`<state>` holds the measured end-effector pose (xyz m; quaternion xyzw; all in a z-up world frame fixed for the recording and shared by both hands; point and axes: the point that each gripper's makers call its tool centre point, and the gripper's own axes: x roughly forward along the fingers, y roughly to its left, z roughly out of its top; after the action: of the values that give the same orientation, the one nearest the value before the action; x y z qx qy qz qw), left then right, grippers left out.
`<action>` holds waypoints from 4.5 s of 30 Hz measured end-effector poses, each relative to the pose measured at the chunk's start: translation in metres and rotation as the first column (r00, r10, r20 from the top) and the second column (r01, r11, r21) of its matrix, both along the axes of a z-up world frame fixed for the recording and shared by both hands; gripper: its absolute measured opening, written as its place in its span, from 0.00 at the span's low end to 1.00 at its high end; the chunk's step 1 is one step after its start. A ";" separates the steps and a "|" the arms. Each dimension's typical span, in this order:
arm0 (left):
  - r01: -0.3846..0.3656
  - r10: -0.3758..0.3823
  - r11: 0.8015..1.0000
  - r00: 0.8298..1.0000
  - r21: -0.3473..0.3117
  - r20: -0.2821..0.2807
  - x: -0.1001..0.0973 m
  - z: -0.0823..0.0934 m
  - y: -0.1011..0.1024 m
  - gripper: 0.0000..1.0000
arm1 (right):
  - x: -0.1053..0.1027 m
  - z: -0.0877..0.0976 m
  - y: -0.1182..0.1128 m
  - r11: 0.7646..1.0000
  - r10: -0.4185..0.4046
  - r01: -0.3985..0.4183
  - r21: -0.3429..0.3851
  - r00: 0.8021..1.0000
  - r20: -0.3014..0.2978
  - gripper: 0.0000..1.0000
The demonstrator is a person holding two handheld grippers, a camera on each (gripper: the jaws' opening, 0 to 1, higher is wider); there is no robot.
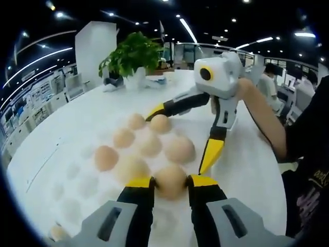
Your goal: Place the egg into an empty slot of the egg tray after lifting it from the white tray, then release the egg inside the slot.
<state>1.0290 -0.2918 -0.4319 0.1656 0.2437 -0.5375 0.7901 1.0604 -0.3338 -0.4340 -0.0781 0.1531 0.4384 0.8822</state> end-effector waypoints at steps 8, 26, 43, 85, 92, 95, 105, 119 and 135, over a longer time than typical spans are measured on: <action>0.003 -0.003 1.000 1.000 -0.004 -0.002 0.000 0.000 0.001 0.26 | 0.002 0.000 -0.001 1.000 0.001 -0.001 0.003 1.000 0.001 1.00; 0.026 -0.026 1.000 0.999 0.000 0.048 -0.005 0.019 0.006 0.25 | 0.006 0.001 -0.005 1.000 0.001 -0.001 0.008 1.000 0.005 1.00; 0.010 -0.010 1.000 0.997 -0.002 0.071 -0.002 0.031 0.025 0.25 | 0.009 0.001 -0.009 1.000 0.001 -0.002 0.014 1.000 0.009 1.00; 0.058 -0.056 0.984 0.998 0.168 -0.019 0.003 -0.005 0.046 0.25 | 0.007 0.001 -0.007 1.000 0.002 -0.002 0.021 1.000 0.016 1.00; 0.047 -0.045 0.992 0.999 0.118 -0.018 0.000 0.011 0.049 0.25 | 0.006 0.002 -0.006 1.000 0.002 -0.002 0.020 1.000 0.015 1.00; 0.038 -0.038 0.995 0.999 0.096 -0.004 0.003 0.024 0.053 0.25 | 0.006 0.002 -0.006 1.000 0.001 -0.002 0.020 1.000 0.015 1.00; -0.009 0.007 0.997 1.000 0.082 0.030 0.018 0.040 0.079 0.25 | 0.006 0.002 -0.005 1.000 0.001 -0.001 0.020 1.000 0.016 1.00; -0.086 0.082 0.994 0.995 0.070 0.055 0.020 0.048 0.114 0.25 | 0.007 0.001 -0.005 1.000 0.000 0.000 0.023 1.000 0.017 1.00; -0.189 0.184 0.980 0.980 0.067 0.075 0.022 0.052 0.156 0.25 | 0.009 0.001 -0.008 1.000 0.000 -0.001 0.025 1.000 0.018 1.00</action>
<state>1.0506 -0.1363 -0.3801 0.1896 0.2505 -0.4456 0.8383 1.0697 -0.3416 -0.4332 -0.0712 0.1395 0.4398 0.8844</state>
